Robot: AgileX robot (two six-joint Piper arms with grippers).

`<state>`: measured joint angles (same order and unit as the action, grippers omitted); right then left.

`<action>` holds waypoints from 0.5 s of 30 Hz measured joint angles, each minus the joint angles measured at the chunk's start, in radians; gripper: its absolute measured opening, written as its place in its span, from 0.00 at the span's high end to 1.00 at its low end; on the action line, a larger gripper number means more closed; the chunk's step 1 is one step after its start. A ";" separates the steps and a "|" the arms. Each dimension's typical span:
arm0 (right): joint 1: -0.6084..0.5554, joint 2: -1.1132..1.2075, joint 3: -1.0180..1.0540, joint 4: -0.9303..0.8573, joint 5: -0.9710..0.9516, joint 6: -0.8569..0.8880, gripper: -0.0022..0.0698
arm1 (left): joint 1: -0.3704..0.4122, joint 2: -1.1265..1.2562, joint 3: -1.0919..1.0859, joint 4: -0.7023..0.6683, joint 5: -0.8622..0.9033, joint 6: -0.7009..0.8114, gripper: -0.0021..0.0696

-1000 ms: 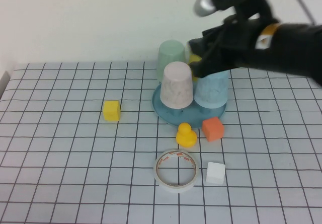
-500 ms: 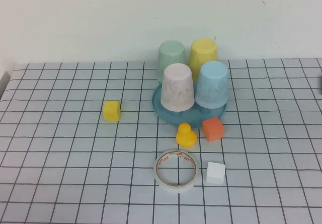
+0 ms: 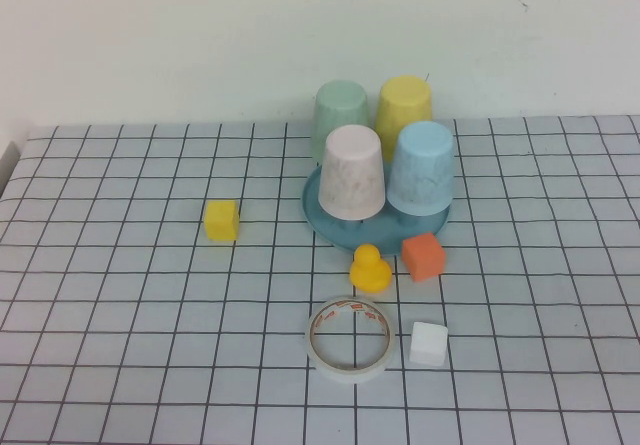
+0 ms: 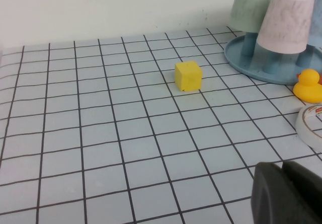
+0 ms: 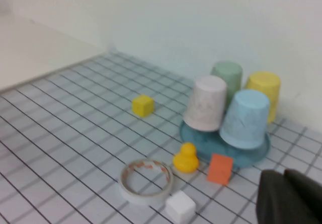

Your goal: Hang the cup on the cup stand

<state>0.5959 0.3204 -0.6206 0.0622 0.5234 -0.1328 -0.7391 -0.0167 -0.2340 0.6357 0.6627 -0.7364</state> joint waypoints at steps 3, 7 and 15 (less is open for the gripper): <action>0.000 0.000 0.051 -0.044 -0.038 0.016 0.97 | 0.000 0.000 0.000 0.000 0.000 0.000 0.97; 0.000 0.000 0.149 -0.062 -0.154 0.004 0.97 | 0.000 0.000 0.000 0.000 0.000 0.000 0.97; 0.000 0.000 0.234 -0.077 -0.193 0.026 0.97 | 0.000 0.000 0.000 0.000 0.000 -0.002 0.97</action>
<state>0.5959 0.3204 -0.3866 -0.0151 0.3308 -0.1065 -0.7391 -0.0167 -0.2340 0.6357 0.6627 -0.7386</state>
